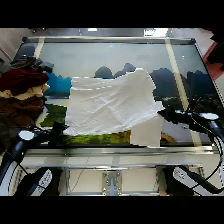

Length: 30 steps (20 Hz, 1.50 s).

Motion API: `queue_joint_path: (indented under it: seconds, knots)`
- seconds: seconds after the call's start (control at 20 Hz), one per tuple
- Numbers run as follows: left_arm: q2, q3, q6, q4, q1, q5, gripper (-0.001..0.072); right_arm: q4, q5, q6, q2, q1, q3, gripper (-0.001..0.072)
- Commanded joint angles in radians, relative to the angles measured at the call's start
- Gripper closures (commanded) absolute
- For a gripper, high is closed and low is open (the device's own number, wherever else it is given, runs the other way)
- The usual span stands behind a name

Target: Fold the shirts.

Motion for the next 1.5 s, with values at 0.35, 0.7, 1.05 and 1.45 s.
queue_joint_path:
  seconds: [0.35,0.7,1.05,1.45]
  knots:
    - [0.066,0.291,0.836,-0.753,0.001,0.114,0.0694,0.034,0.193,0.099,0.169,0.0,0.19,0.0683]
    - [0.232,0.943,0.99,-0.594,0.001,0.127,0.0696,-0.312,0.121,0.326,0.67,-0.071,0.711,0.0684]
    - [0.207,1.236,0.612,0.16,0.0,-0.024,0.0697,-0.407,-0.078,0.322,0.668,-0.115,1.006,0.0685]
    - [-0.227,1.235,0.588,0.257,-0.106,-0.422,0.0697,-0.186,0.088,0.237,0.054,0.039,0.936,0.0685]
